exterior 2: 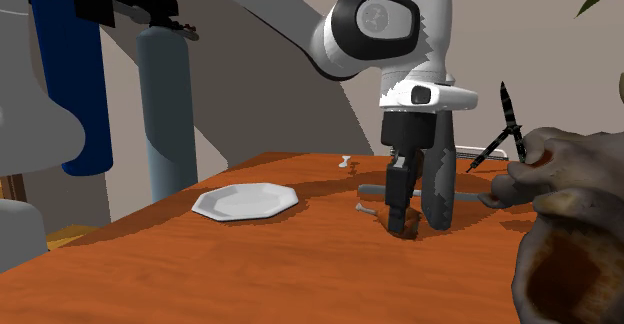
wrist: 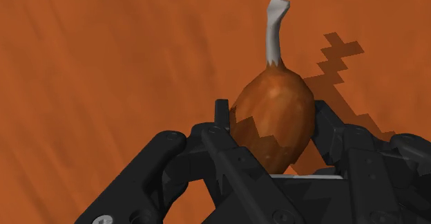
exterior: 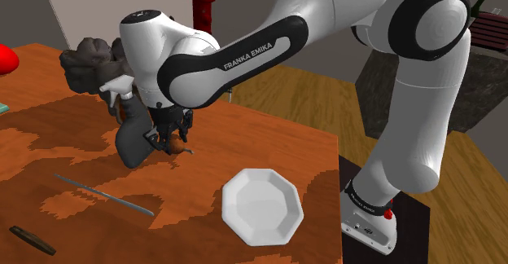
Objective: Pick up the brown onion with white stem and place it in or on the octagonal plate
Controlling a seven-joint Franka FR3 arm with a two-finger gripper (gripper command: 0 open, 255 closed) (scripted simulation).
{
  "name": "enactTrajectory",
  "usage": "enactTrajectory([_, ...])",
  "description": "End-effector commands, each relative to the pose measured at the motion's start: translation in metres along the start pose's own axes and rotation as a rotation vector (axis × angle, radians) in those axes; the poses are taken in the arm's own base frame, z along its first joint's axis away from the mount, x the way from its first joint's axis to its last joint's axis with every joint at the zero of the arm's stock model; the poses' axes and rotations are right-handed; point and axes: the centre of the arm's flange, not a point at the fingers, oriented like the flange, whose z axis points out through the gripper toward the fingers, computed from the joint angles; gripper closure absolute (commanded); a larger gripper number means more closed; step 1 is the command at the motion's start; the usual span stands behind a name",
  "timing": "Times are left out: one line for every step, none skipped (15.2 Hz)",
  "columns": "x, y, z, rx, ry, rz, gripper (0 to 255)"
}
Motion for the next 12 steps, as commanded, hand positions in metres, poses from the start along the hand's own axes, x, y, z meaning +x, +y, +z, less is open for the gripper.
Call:
enactTrajectory([0.000, 0.000, 0.000, 0.000, 0.000, 0.000, 255])
enactTrajectory([0.000, 0.000, 0.000, 0.000, 0.000, 0.000, 255])
enactTrajectory([0.000, 0.000, 0.000, 0.000, 0.000, 0.000, 255])
enactTrajectory([0.000, 0.000, 0.000, 0.000, 0.000, 0.000, 255])
enactTrajectory([0.000, 0.000, 0.000, 0.000, 0.000, 0.000, 255])
enactTrajectory([0.000, 0.000, 0.000, 0.000, 0.000, 0.000, 255])
enactTrajectory([0.000, 0.000, 0.000, 0.000, 0.000, 0.000, 255])
enactTrajectory([0.000, 0.000, 0.000, 0.000, 0.000, 0.000, 255])
enactTrajectory([0.000, 0.000, -0.005, 0.000, 0.000, 0.000, 255])
enactTrajectory([0.000, 0.001, -0.010, 0.000, 0.000, 0.000, 255])
enactTrajectory([0.000, 0.001, -0.016, 0.000, 0.000, 0.000, 255])
enactTrajectory([-0.001, 0.002, -0.021, 0.000, 0.000, 0.000, 255])
